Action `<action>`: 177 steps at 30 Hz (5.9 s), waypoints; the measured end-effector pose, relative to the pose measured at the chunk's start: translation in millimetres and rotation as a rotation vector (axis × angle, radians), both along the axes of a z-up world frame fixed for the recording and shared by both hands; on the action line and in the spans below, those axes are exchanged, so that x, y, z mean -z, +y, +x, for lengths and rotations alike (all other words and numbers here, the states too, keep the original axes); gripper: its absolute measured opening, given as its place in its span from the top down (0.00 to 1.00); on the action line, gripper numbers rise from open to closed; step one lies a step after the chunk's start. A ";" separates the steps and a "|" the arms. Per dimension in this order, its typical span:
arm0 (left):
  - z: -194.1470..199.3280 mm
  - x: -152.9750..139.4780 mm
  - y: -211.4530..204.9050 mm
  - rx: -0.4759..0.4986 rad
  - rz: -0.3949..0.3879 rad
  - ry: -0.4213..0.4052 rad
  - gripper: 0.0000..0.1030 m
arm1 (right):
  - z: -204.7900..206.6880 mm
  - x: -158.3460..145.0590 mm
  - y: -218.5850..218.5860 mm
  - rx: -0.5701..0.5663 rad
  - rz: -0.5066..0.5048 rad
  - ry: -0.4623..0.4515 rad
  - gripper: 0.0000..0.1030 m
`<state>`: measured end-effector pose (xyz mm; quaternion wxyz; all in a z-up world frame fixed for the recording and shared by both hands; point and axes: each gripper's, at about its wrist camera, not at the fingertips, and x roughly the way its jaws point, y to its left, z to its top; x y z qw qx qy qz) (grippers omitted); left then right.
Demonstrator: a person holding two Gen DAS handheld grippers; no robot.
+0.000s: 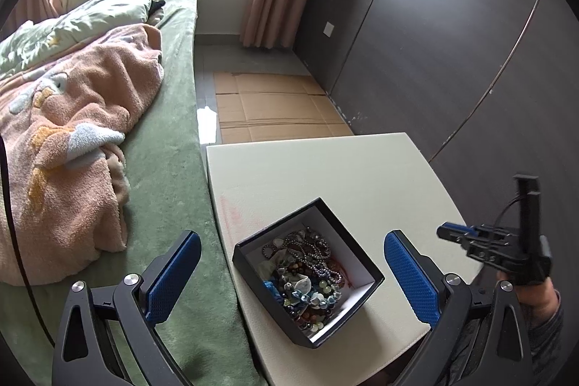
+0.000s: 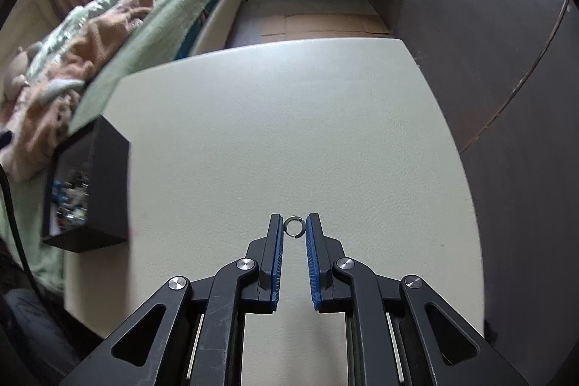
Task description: Organize jewelry
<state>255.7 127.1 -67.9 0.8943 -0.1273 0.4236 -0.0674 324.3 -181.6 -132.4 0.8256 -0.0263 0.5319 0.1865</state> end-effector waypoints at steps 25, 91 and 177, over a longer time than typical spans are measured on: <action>-9.4 -12.1 15.4 -0.034 0.017 -0.027 0.00 | -46.8 -68.7 122.7 -0.273 0.334 -0.076 0.86; -202.1 -41.2 -93.6 -0.161 0.073 -0.330 0.00 | -211.2 -120.5 -62.6 0.002 0.158 -0.381 0.00; -200.7 -39.3 -105.4 -0.186 0.200 -0.293 0.00 | -206.8 -116.2 -75.4 0.044 0.209 -0.365 0.00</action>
